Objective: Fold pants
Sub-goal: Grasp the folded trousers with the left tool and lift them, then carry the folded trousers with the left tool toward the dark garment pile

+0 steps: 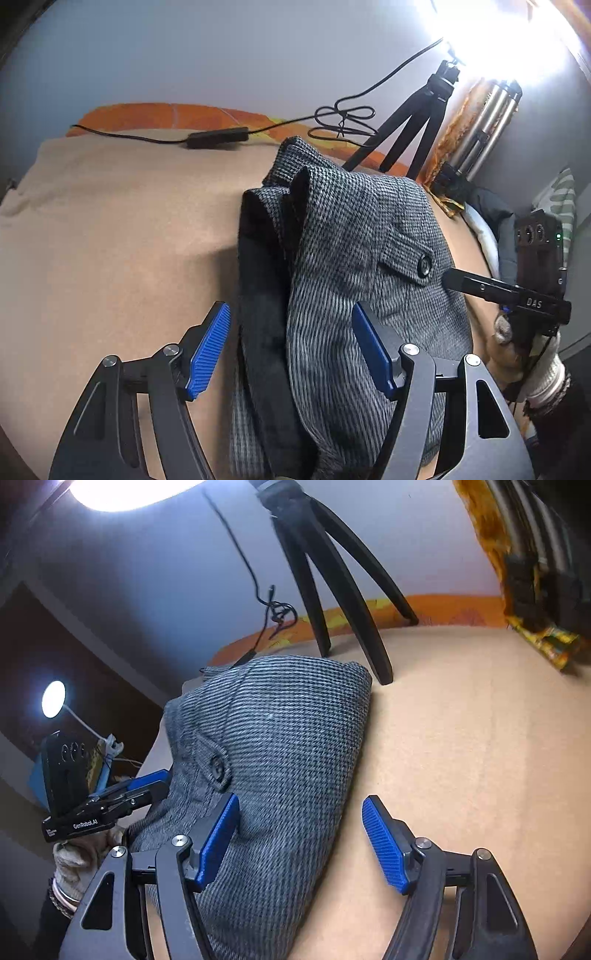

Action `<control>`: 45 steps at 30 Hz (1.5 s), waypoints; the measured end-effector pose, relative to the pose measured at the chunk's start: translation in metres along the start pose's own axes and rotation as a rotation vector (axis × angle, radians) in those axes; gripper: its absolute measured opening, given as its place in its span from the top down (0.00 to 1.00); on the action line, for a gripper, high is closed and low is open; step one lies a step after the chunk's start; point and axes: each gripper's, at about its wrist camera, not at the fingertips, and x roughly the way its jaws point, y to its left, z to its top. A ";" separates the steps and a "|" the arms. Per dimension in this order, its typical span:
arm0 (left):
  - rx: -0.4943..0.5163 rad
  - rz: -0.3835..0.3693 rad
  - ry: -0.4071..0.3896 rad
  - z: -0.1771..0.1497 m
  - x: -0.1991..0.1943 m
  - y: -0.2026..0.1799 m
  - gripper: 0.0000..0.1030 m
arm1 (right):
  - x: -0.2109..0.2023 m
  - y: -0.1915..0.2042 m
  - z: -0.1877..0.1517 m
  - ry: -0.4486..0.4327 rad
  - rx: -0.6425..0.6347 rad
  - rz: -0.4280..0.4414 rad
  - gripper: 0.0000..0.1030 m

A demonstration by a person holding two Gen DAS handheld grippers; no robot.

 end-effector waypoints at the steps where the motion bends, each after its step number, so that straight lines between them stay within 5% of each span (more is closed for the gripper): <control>1: -0.003 -0.010 0.015 0.002 0.003 0.002 0.34 | 0.002 -0.002 0.001 -0.001 0.007 0.008 0.29; 15: -0.046 -0.122 0.044 0.018 0.028 0.016 0.34 | 0.029 -0.003 0.017 -0.016 -0.002 0.106 0.33; 22: -0.047 -0.140 0.006 0.018 0.035 0.011 0.63 | 0.038 -0.001 0.014 0.001 -0.002 0.142 0.58; 25: -0.063 -0.137 -0.014 0.018 0.035 0.010 0.71 | 0.040 0.010 0.011 -0.005 -0.044 0.114 0.70; 31: -0.044 -0.110 -0.064 0.015 0.025 -0.001 0.78 | 0.030 0.044 0.004 -0.073 -0.165 -0.004 0.79; 45: -0.041 -0.164 -0.213 -0.004 -0.030 -0.032 0.81 | -0.050 0.142 -0.015 -0.187 -0.490 -0.153 0.84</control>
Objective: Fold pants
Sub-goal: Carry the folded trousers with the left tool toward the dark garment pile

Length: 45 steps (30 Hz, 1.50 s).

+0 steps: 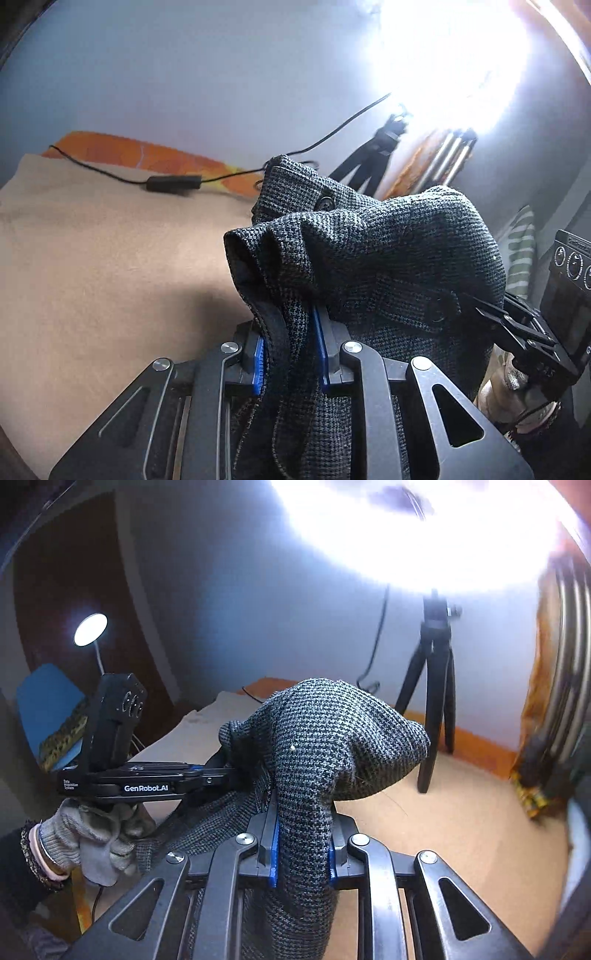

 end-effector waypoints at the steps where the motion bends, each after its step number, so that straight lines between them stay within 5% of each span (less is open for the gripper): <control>1: 0.001 -0.005 -0.007 -0.002 -0.004 -0.004 0.81 | -0.009 0.003 0.000 -0.004 -0.016 -0.006 0.84; 14: 0.004 -0.113 -0.105 -0.020 -0.034 -0.077 0.81 | -0.113 0.025 0.000 -0.060 -0.099 -0.092 0.84; 24: 0.085 -0.187 -0.128 -0.014 -0.038 -0.153 0.82 | -0.199 -0.010 -0.006 -0.123 -0.080 -0.172 0.85; 35: 0.182 -0.250 -0.124 0.007 0.016 -0.241 0.82 | -0.273 -0.072 -0.011 -0.163 -0.049 -0.272 0.85; 45: 0.218 -0.270 -0.069 0.018 0.108 -0.288 0.82 | -0.289 -0.159 -0.014 -0.123 -0.027 -0.340 0.85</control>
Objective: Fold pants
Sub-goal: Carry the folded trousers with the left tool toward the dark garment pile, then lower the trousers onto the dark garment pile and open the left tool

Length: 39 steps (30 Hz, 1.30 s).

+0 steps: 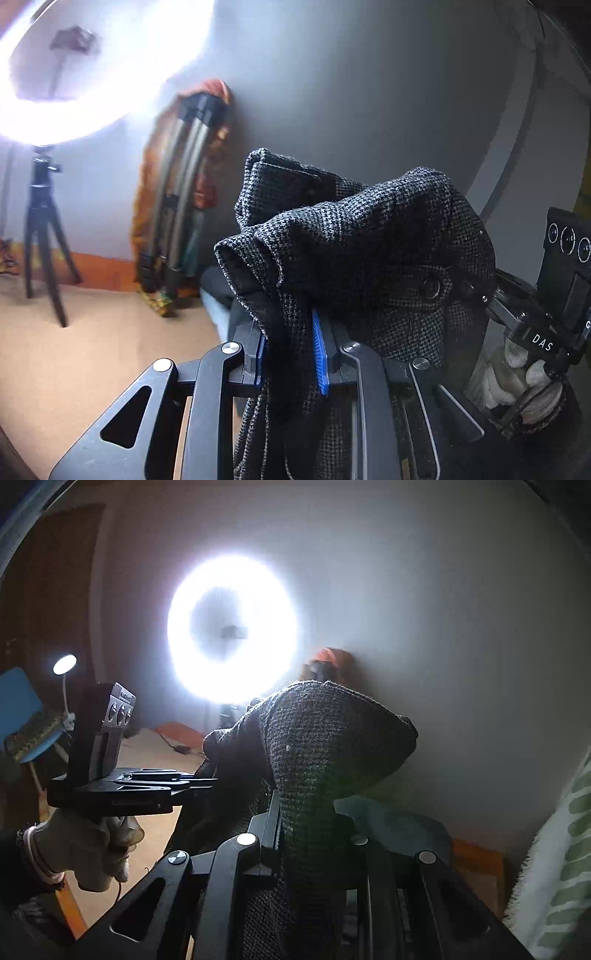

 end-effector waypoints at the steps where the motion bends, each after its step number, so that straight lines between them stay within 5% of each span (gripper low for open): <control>1: 0.002 0.000 0.006 -0.002 0.009 -0.002 0.82 | 0.006 -0.010 -0.001 0.009 0.000 -0.004 0.85; 19: 0.021 0.147 0.165 -0.020 0.149 0.021 0.82 | 0.164 -0.131 -0.065 0.199 0.168 0.075 0.80; 22: 0.030 0.159 0.185 -0.020 0.154 0.017 0.80 | 0.179 -0.140 -0.072 0.231 0.212 0.067 0.67; 26: 0.048 0.192 0.190 -0.016 0.150 0.016 0.75 | 0.175 -0.166 -0.076 0.186 0.351 0.140 0.61; 31: 0.047 0.234 0.136 -0.011 0.131 0.018 0.75 | 0.168 -0.208 -0.084 0.119 0.631 0.243 0.41; 39: 0.157 0.186 0.153 -0.021 0.118 -0.008 0.75 | 0.215 -0.221 -0.085 0.217 0.801 0.279 0.41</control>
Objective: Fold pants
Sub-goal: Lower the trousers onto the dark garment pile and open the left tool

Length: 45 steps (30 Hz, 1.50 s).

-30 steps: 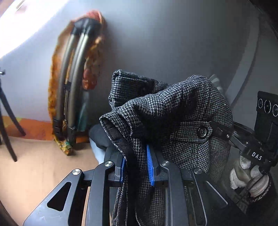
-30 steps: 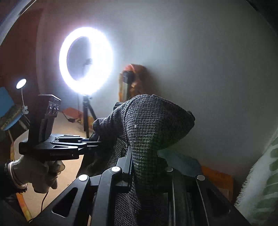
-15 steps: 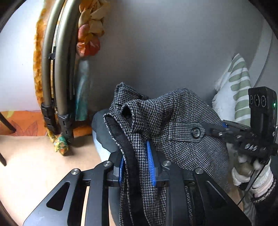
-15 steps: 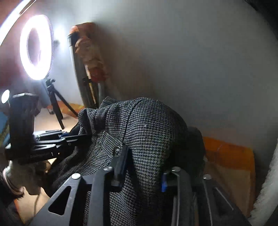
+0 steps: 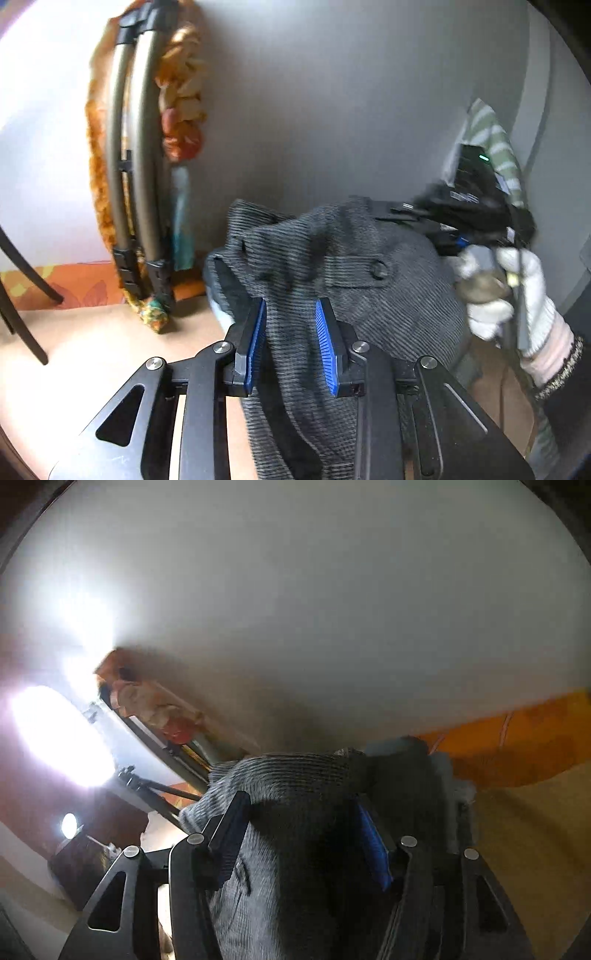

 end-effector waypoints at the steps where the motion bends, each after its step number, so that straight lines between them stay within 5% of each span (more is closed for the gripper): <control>1: 0.003 -0.007 0.006 -0.001 0.002 -0.002 0.75 | 0.003 0.003 0.001 -0.002 0.009 -0.012 0.50; 6: 0.025 -0.001 0.010 -0.001 0.012 -0.010 0.75 | -0.010 0.038 -0.010 -0.074 -0.197 -0.060 0.82; 10: 0.020 0.019 0.016 0.002 0.024 -0.010 0.75 | -0.021 0.063 -0.020 -0.165 -0.385 -0.291 0.87; 14: 0.032 0.053 0.058 0.003 0.048 -0.017 0.75 | -0.012 0.034 -0.016 -0.137 -0.321 -0.396 0.87; 21: -0.012 0.073 0.056 0.005 0.042 -0.012 0.75 | -0.022 0.031 -0.015 -0.157 -0.309 -0.437 0.65; 27: 0.004 0.067 0.051 -0.001 0.002 -0.013 0.74 | -0.058 0.048 -0.038 -0.220 -0.313 -0.469 0.58; 31: 0.011 0.069 0.029 -0.006 -0.030 -0.019 0.56 | -0.076 0.066 -0.066 -0.231 -0.349 -0.486 0.58; 38: 0.023 0.071 0.018 -0.018 -0.079 -0.021 0.53 | -0.109 0.099 -0.107 -0.264 -0.381 -0.481 0.58; 40: 0.016 0.068 0.006 -0.023 -0.092 -0.023 0.50 | -0.116 0.111 -0.121 -0.278 -0.391 -0.478 0.40; 45: 0.017 0.075 -0.017 -0.031 -0.119 -0.030 0.49 | -0.132 0.138 -0.150 -0.303 -0.443 -0.497 0.35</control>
